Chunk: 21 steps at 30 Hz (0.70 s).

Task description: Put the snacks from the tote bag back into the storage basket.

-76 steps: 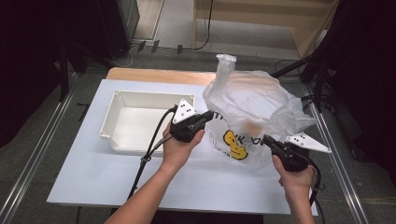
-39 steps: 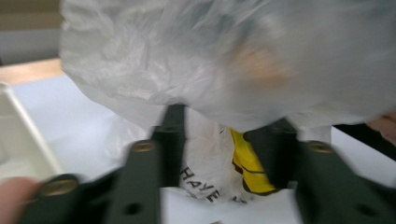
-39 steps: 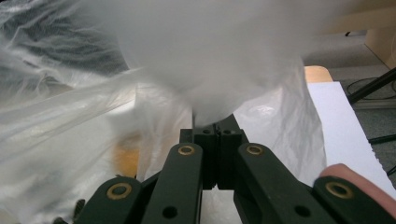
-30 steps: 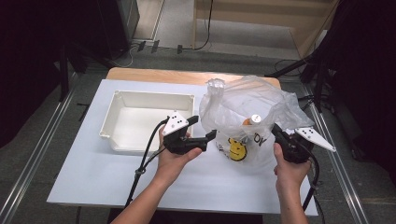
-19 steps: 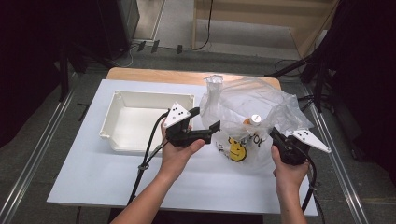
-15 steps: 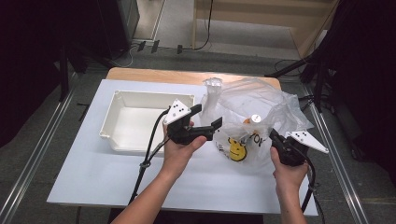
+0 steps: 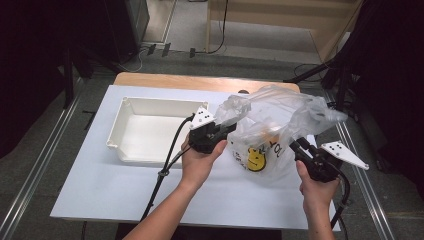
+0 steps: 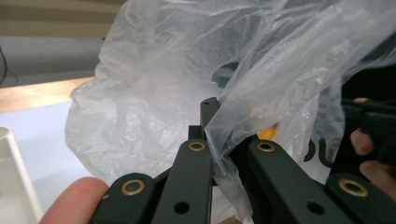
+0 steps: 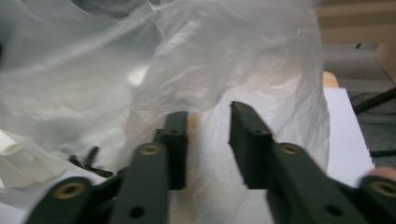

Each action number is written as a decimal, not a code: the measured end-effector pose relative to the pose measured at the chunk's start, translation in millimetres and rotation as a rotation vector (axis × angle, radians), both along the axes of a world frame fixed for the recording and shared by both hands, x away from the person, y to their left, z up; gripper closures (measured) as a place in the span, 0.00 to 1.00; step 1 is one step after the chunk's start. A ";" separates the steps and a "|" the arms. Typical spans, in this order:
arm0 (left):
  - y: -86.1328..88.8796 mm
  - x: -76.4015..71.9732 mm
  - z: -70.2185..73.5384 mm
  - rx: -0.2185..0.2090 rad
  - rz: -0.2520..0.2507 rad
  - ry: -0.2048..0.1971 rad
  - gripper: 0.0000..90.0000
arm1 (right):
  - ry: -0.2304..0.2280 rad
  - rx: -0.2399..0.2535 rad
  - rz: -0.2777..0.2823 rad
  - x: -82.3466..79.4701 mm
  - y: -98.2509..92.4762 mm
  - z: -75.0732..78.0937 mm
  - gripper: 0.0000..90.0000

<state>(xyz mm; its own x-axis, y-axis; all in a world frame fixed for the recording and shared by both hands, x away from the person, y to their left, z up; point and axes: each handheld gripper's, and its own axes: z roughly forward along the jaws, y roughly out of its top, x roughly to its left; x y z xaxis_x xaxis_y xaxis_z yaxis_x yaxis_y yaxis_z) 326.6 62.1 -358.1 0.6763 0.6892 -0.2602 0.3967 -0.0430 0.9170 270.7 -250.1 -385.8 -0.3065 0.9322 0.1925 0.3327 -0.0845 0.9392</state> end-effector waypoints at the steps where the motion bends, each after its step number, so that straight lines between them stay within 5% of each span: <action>1: -1.7 0.4 -1.5 0.007 0.001 0.004 1.00 | -0.009 0.008 -0.007 -2.2 0.4 3.4 0.57; 5: -9.3 2.2 -8.7 0.020 -0.011 0.022 1.00 | -0.060 0.039 -0.003 -9.3 0.4 15.5 0.41; 14: -23.3 2.4 -23.0 0.044 -0.050 0.056 1.00 | -0.140 0.075 0.059 -16.5 7.8 35.8 0.30; 19: -29.8 -0.4 -32.2 0.054 -0.069 0.069 1.00 | -0.118 0.074 0.016 -8.9 9.9 31.2 0.35; 20: -30.0 -0.6 -36.3 0.057 -0.073 0.079 1.00 | -0.094 0.075 -0.017 -3.4 8.8 24.7 0.46; 21: -30.0 -0.6 -36.3 0.057 -0.073 0.079 1.00 | -0.094 0.075 -0.017 -3.4 8.8 24.7 0.46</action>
